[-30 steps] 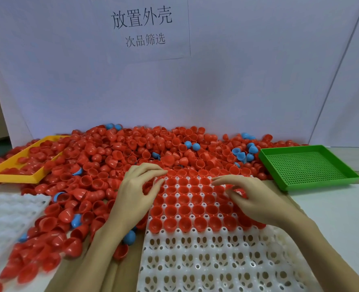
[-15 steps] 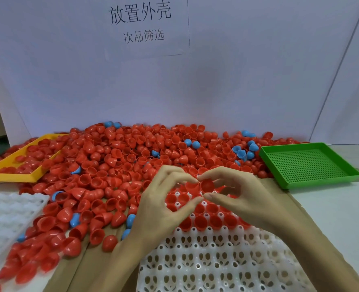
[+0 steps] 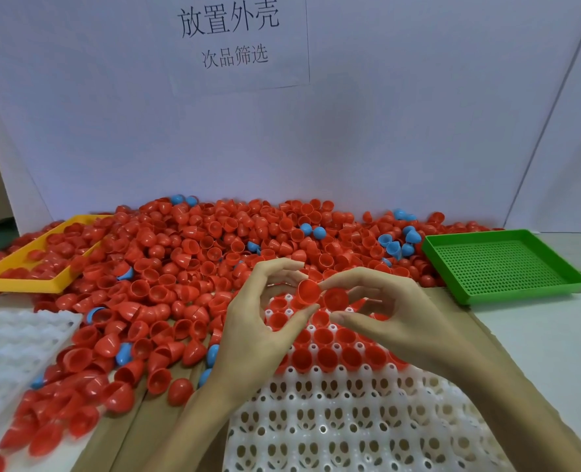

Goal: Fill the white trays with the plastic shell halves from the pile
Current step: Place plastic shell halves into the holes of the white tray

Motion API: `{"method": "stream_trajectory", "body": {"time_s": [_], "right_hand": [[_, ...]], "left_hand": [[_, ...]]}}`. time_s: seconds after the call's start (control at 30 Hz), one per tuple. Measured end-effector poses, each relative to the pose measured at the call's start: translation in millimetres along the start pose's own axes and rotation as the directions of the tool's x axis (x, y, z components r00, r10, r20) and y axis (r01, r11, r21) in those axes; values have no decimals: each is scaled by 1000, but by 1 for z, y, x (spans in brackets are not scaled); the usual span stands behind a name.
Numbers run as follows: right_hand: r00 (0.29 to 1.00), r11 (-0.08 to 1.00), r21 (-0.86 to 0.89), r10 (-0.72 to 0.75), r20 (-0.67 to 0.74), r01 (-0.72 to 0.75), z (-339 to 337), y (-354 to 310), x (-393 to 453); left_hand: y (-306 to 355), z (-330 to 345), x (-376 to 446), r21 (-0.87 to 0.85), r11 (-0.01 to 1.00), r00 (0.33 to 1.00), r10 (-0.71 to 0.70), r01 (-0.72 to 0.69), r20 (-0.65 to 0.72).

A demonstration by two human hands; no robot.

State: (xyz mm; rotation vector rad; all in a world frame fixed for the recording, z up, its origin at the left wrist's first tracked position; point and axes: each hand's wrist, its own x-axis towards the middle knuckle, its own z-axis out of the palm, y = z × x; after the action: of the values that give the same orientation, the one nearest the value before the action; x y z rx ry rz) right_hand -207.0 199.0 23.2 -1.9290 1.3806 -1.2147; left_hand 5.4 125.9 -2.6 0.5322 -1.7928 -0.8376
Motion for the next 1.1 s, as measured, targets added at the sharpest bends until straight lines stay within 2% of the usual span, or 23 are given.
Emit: {"method": "stream_trajectory", "body": {"time_s": [0.23,0.4,0.57,0.73,0.97,1.1], "right_hand": [[1000,996,91,9,-28,-6,1,-2,0],[999,994,111,-4,-42,9,0,-2,-1],[1000,998,62,-1,-31,3,4,0,-2],[999,1000,-15,-22,-48,22,12,0,-2],[992,987,-158,-13,-122,-7,23,5,-2],[990,977,-209,24,-139,-53,18,9,-2]], "left_hand": [[1,3,-1,-75,996,999,-37,40,41],[-5,5,-2,-149,964,971,-205,223,125],[-10,10,-5,-306,877,928,-331,370,173],[-8,10,-4,-445,778,896,-372,443,240],[-4,11,-6,-470,701,842,-401,536,361],[-4,10,-3,-440,729,850,-427,525,308]]}}
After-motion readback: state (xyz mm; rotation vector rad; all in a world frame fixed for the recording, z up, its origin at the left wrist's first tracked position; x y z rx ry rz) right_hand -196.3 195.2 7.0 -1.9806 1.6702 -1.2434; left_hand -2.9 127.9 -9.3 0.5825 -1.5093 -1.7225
